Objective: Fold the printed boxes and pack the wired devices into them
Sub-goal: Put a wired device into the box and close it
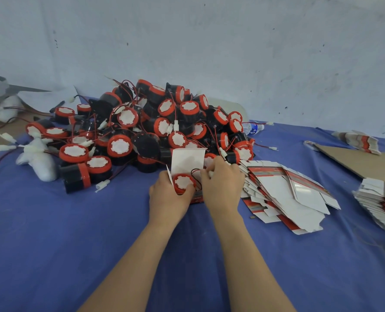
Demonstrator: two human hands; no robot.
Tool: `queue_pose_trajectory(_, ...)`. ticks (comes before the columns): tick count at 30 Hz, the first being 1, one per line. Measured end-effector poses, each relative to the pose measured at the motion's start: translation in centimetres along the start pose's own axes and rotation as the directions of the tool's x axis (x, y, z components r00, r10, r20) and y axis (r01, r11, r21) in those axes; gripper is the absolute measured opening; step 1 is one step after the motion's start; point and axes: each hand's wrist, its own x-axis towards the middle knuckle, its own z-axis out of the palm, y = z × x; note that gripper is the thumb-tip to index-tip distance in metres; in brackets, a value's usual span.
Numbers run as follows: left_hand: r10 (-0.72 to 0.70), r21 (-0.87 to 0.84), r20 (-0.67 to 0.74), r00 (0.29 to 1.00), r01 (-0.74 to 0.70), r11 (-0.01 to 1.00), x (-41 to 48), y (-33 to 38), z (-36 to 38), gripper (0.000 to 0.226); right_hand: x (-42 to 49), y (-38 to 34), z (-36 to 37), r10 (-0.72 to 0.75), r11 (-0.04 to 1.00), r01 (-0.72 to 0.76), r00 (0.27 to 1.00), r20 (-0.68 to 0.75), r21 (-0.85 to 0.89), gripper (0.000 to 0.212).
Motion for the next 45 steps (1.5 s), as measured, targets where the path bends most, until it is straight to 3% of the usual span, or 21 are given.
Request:
queue_pose_trajectory(3, 0.004, -0.006, 0.001, 1.000, -0.004, 1.000, -0.1, 0.0, 0.0, 0.045, -0.2, 0.0, 0.7, -0.032, 0.984, 0.045, 0.996, 0.081, -0.170, 0.010)
queue_pose_trajectory(8, 0.003, -0.007, -0.004, 1.000, -0.003, 1.000, -0.1, -0.1, 0.0, 0.046, 0.0, -0.2, 0.5, -0.006, 0.984, 0.032, 0.989, 0.149, -0.176, 0.007)
queue_pose_trajectory(14, -0.008, -0.046, -0.028, 1.000, 0.006, 0.999, 0.0, -0.1, 0.1, 0.041, 0.1, -0.8, -1.0, -0.010, 0.959, 0.105, 0.941, 0.339, -0.262, 0.023)
queue_pose_trajectory(17, -0.046, -0.055, -0.036, 0.998, 0.044, 0.998, 0.3, -0.2, 0.0, 0.037, 0.0, -0.9, -1.9, -0.056, 0.976, 0.145, 0.888, 0.455, -0.162, 0.029)
queue_pose_trajectory(20, -0.066, -0.064, -0.043, 0.997, 0.063, 0.996, 0.4, -0.4, 0.0, 0.036, 0.2, -0.4, -3.2, -0.126, 0.991, 0.133, 0.776, 0.618, 0.035, 0.024)
queue_pose_trajectory(23, -0.050, -0.060, -0.048, 0.998, 0.047, 0.997, 0.5, -0.5, 0.1, 0.037, 0.4, 0.4, -4.0, -0.210, 0.977, 0.125, 0.700, 0.683, 0.172, 0.026)
queue_pose_trajectory(26, -0.047, -0.066, -0.036, 0.998, 0.045, 0.997, 0.4, -0.5, 0.0, 0.038, 0.6, 0.9, -3.9, -0.227, 0.968, 0.098, 0.736, 0.638, 0.232, 0.025)
queue_pose_trajectory(30, -0.053, -0.067, -0.025, 0.998, 0.051, 0.996, 0.4, -0.5, 0.0, 0.039, 0.5, 0.3, -3.3, -0.222, 0.952, 0.104, 0.881, 0.419, 0.287, 0.020)
queue_pose_trajectory(34, -0.039, -0.059, -0.026, 0.999, 0.038, 0.998, 0.3, -0.4, 0.0, 0.038, 0.1, -0.2, -1.9, -0.114, 0.992, 0.079, 0.899, 0.423, 0.099, 0.029)
queue_pose_trajectory(38, -0.015, -0.028, -0.041, 0.999, 0.014, 1.000, 0.2, -0.3, 0.1, 0.033, -0.2, -0.7, -0.5, 0.012, 0.996, 0.017, 0.943, 0.334, -0.084, 0.040)
queue_pose_trajectory(42, -0.002, -0.013, -0.049, 0.999, 0.001, 1.000, 0.2, -0.3, 0.1, 0.028, -0.7, -0.9, 0.4, 0.072, 0.997, -0.069, 0.977, 0.202, -0.022, 0.019)
queue_pose_trajectory(45, -0.001, -0.004, -0.054, 0.999, 0.001, 1.000, 0.1, -0.4, 0.1, 0.027, -0.8, -0.7, 0.6, 0.060, 0.998, -0.058, 0.979, 0.194, -0.013, 0.019)
